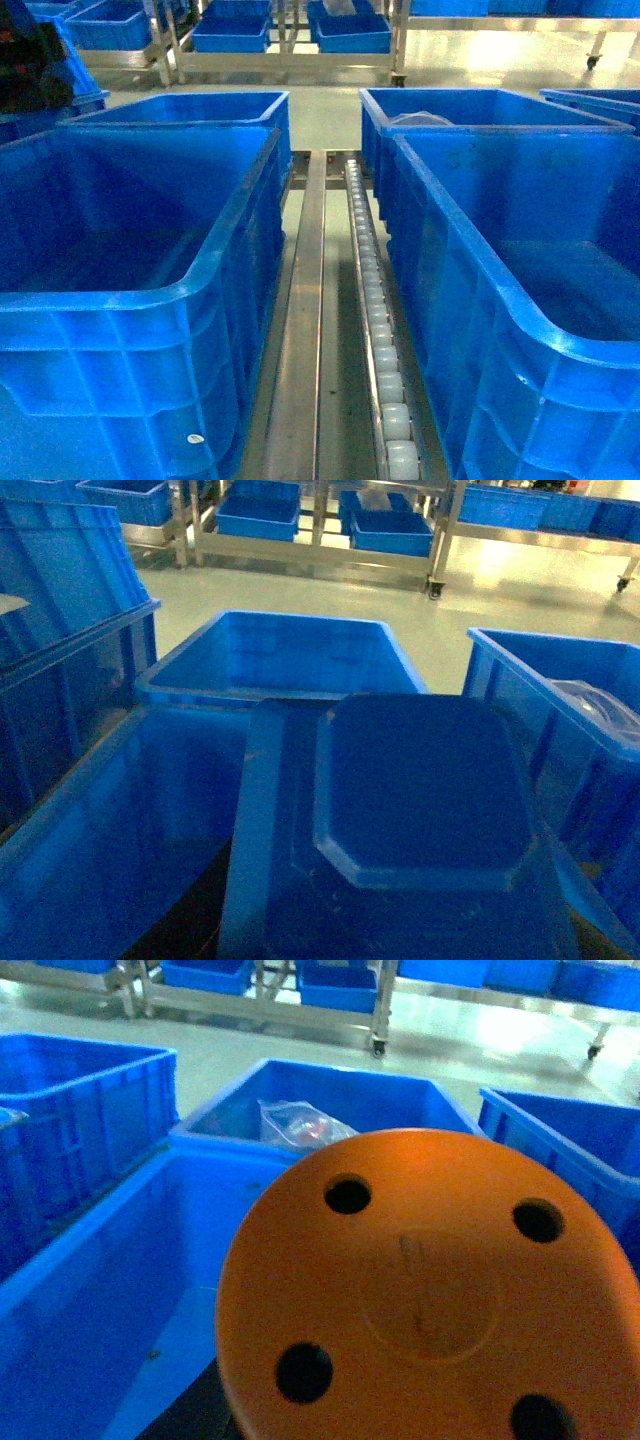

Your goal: Sort blue parts and orange caps into right shelf containers

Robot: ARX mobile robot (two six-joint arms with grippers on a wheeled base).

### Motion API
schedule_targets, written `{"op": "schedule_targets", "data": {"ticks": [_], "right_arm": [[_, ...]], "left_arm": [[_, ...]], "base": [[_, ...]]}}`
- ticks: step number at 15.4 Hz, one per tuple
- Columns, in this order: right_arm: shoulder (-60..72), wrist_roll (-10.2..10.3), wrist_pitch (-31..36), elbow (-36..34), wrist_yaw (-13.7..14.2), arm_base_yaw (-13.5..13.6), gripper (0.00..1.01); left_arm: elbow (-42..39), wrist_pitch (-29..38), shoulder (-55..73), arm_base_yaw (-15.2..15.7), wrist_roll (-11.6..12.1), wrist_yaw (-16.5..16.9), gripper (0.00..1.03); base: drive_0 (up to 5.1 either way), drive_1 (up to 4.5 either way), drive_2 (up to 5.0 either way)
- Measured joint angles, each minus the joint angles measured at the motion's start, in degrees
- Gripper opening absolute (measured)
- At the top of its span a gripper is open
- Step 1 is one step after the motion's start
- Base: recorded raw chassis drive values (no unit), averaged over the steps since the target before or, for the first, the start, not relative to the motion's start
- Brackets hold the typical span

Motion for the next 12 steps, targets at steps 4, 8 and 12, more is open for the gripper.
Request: {"op": "schedule_targets", "data": {"ticks": [4, 8, 12], "right_arm": [[0.6, 0.2, 2.1, 0.3, 0.6, -0.2, 0.82], [-14.1, 4.9, 7.0, -17.0, 0.0, -1.6, 0.08], [-23.2, 5.1, 6.2, -24.4, 0.0, -1.6, 0.03]], "left_arm": [[-0.4, -0.2, -4.1, -0.5, -1.4, -2.3, 0.77], [-19.3, 5.0, -16.8, 3.3, 3.2, 3.3, 0.14], [-27.6, 3.8, -26.0, 4.3, 3.2, 3.7, 0.02]], "base": [[0.0, 0.0, 0.0], [0.0, 0.0, 0.0], [0.0, 0.0, 0.0]]}}
